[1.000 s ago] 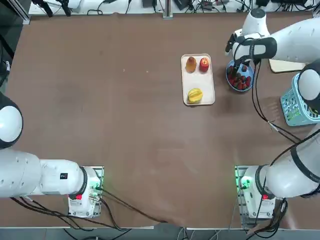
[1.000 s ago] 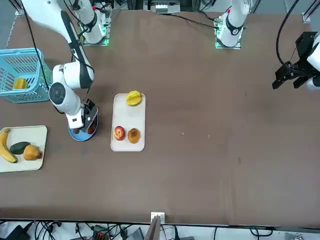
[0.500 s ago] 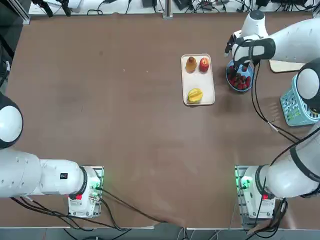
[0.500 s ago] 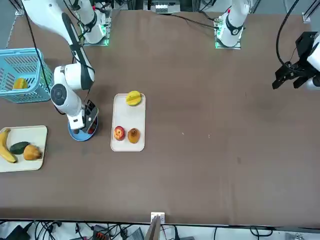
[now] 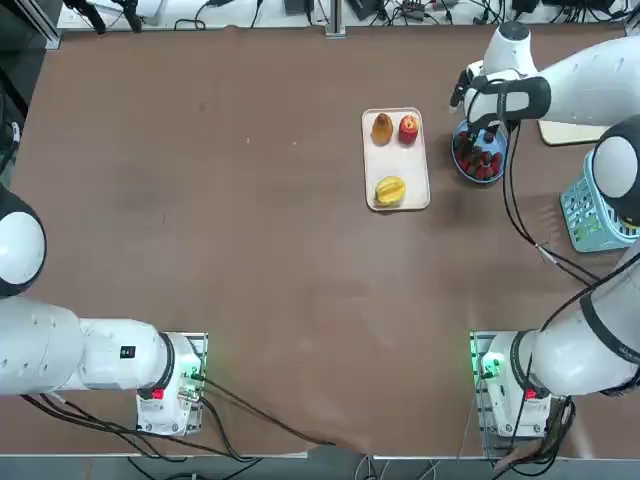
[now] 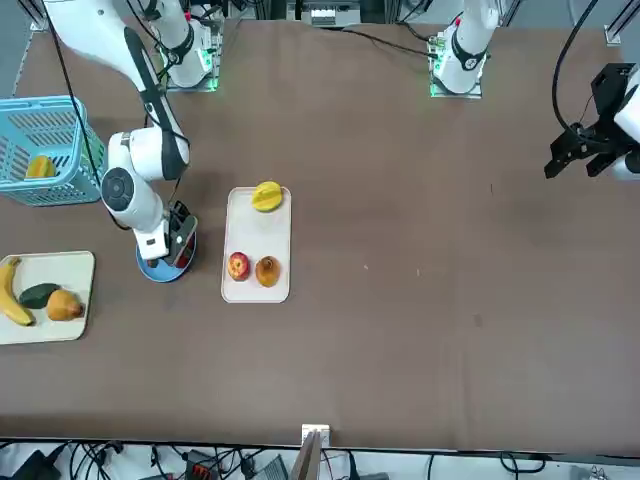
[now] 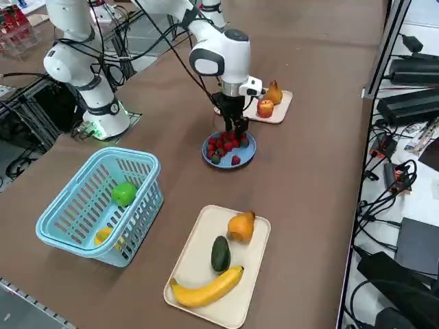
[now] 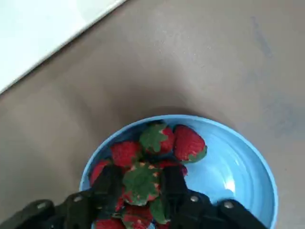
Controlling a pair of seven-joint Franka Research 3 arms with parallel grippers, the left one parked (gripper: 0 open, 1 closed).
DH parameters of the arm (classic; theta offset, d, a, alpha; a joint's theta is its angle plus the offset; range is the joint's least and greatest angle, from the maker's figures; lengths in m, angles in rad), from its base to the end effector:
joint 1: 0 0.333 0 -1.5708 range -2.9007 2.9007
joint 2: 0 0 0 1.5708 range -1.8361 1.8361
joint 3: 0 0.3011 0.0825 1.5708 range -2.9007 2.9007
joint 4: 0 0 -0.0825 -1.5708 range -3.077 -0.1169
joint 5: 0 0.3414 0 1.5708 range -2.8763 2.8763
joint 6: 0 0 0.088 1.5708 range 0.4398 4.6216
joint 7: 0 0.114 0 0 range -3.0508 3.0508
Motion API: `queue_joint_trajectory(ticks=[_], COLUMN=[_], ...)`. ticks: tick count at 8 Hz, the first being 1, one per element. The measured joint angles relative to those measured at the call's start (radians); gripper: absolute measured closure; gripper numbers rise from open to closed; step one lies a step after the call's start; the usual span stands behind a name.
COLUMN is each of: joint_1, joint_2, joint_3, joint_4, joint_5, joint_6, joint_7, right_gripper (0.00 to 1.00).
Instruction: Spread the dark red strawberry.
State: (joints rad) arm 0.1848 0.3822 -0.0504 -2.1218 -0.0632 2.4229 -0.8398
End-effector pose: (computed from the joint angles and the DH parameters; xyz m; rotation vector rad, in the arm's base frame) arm 0.5321 0.0715 0.2359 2.7103 1.5273 -0.1498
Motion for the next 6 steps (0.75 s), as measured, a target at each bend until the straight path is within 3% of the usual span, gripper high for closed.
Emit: queue_joint_trajectory(ticks=[4,6], joint_1=[-0.001,-0.001], joint_2=[0.0,-0.005], joint_3=[-0.005,-0.005], joint_4=[0.002,0.007], joint_5=[0.0,0.0], joint_6=[0.001,-0.009], joint_7=[0.0,0.001], right_gripper=[0.61,0.61])
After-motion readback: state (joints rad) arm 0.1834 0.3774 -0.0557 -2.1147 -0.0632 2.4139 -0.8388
